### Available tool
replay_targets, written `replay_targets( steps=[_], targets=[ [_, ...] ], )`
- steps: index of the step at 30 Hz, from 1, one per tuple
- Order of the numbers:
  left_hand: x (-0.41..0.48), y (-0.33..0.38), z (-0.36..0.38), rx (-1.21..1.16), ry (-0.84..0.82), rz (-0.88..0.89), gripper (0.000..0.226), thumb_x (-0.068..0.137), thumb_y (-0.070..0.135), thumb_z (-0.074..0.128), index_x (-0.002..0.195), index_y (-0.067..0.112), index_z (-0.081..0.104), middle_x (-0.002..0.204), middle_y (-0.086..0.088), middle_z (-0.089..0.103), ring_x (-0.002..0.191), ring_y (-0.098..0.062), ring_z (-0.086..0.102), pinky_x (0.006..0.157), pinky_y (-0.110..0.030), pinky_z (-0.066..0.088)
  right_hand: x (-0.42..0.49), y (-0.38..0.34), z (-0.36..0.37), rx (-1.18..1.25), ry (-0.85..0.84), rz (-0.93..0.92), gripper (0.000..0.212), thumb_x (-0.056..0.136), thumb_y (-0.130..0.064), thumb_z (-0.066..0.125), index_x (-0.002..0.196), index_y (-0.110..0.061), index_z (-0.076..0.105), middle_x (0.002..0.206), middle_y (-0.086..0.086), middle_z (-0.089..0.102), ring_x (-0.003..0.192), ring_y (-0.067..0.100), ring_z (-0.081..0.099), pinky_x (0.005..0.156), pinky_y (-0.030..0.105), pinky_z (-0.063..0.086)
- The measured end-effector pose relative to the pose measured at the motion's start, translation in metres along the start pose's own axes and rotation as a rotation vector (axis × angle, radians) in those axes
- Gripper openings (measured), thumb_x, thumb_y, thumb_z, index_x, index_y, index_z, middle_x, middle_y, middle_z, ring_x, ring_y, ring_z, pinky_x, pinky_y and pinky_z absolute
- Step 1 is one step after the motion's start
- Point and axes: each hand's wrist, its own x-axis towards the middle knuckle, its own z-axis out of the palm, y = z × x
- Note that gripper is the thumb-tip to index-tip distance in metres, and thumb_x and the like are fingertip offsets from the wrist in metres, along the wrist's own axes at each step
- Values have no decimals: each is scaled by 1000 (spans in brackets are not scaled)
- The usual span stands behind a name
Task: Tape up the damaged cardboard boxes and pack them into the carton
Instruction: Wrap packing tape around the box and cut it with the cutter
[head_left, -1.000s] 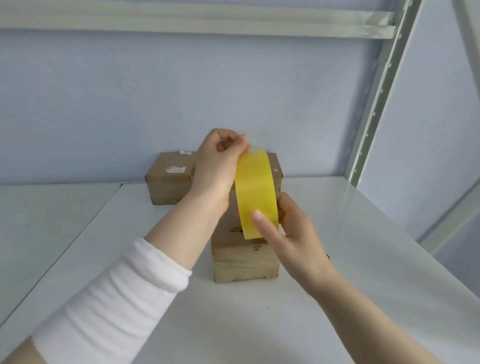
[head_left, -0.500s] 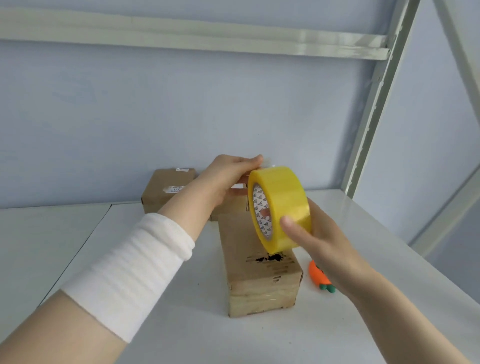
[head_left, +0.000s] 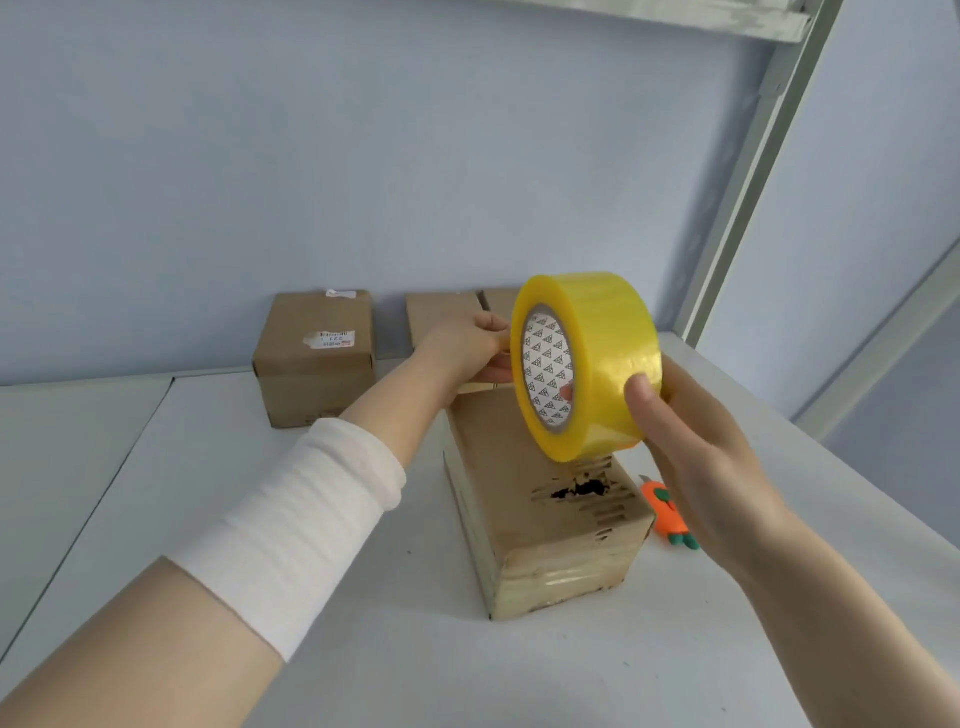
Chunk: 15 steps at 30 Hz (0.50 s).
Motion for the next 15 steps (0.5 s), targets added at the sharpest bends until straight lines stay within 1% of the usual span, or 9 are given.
replay_targets(
  steps=[2,4,5,7,8,10,12,13,15],
  targets=[
    [4,-6,0,-40,-31,-18,21,92,14,58,110,4,59,78,-5,66,56,-6,64,53,-14,54,0,6,3,-49,47,21,45,69,-60,62,101,-28,62,93,-14,73,87,0,66,69,11,50],
    [6,-9,3,-73,-25,-33,20,91,12,60,108,1,60,78,-6,65,54,-6,64,53,-16,54,4,13,11,-57,161,2,50,64,-64,52,96,-27,62,89,-15,72,83,-1,66,67,12,51],
    [5,-10,4,-65,-16,-31,17,90,11,61,104,1,61,76,-7,65,50,-5,63,51,-16,54,6,15,16,-37,232,-19,49,66,-64,51,95,-26,63,87,-14,72,82,0,66,67,14,51],
    [4,-11,6,-32,0,-12,5,89,10,63,87,5,62,72,-5,63,43,-3,61,50,-14,53,9,18,26,21,358,-56,45,72,-65,49,93,-28,63,84,-16,72,80,-1,66,67,14,51],
    [4,-13,7,-23,12,-6,8,88,10,64,80,9,61,70,-3,63,42,-1,60,51,-13,53,9,20,29,41,403,-69,44,72,-66,48,91,-28,63,83,-17,72,79,-2,66,66,13,51],
    [4,-15,7,-28,35,-11,13,86,9,65,76,12,60,65,1,64,42,0,59,52,-11,52,10,22,32,35,445,-82,39,75,-64,49,86,-29,62,76,-18,70,74,-1,64,64,15,51],
    [4,-17,6,-31,53,-16,15,85,5,65,72,11,60,55,3,64,43,-2,59,53,-14,53,9,22,34,23,447,-77,30,78,-57,52,80,-29,62,72,-15,68,72,3,63,64,23,52],
    [4,-18,6,-7,58,-19,17,84,6,66,70,12,59,56,2,65,49,-6,61,58,-18,54,10,22,34,23,444,-70,30,76,-58,53,79,-30,62,72,-13,68,73,6,63,66,28,53],
    [5,-19,6,116,59,-28,19,84,11,67,67,15,59,74,-6,68,71,-15,65,78,-30,54,12,22,34,9,447,-64,34,70,-63,52,78,-32,62,74,-12,68,75,9,65,70,34,54]
  ],
)
